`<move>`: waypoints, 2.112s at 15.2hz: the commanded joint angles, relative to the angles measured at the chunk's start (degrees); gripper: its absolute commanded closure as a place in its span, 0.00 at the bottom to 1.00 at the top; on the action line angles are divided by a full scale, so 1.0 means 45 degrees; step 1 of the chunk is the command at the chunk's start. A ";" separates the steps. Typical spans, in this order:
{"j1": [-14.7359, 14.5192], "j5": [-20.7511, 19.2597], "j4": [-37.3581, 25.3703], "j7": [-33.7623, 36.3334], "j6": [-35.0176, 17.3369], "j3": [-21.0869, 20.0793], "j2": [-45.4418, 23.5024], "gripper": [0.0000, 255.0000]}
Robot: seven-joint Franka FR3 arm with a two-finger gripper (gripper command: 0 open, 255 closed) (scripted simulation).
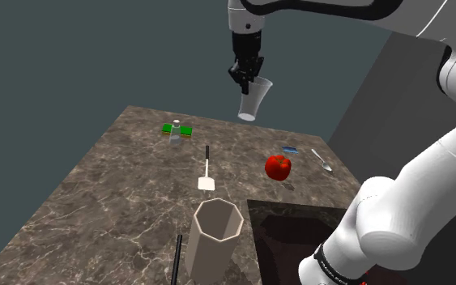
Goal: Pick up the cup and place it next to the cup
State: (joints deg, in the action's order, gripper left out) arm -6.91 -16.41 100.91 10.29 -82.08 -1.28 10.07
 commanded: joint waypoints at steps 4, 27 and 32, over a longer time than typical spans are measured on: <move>-0.0661 0.0412 -0.0139 0.1535 0.0514 -0.0932 -0.0057 1.00; -0.2326 0.1362 0.0097 0.5671 -0.0077 -0.3131 -0.1329 1.00; -0.2321 0.1384 0.1006 0.5802 -0.0926 -0.3117 -0.1277 1.00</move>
State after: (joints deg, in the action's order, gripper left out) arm -17.36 -10.14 104.87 36.23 -85.47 -15.30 4.52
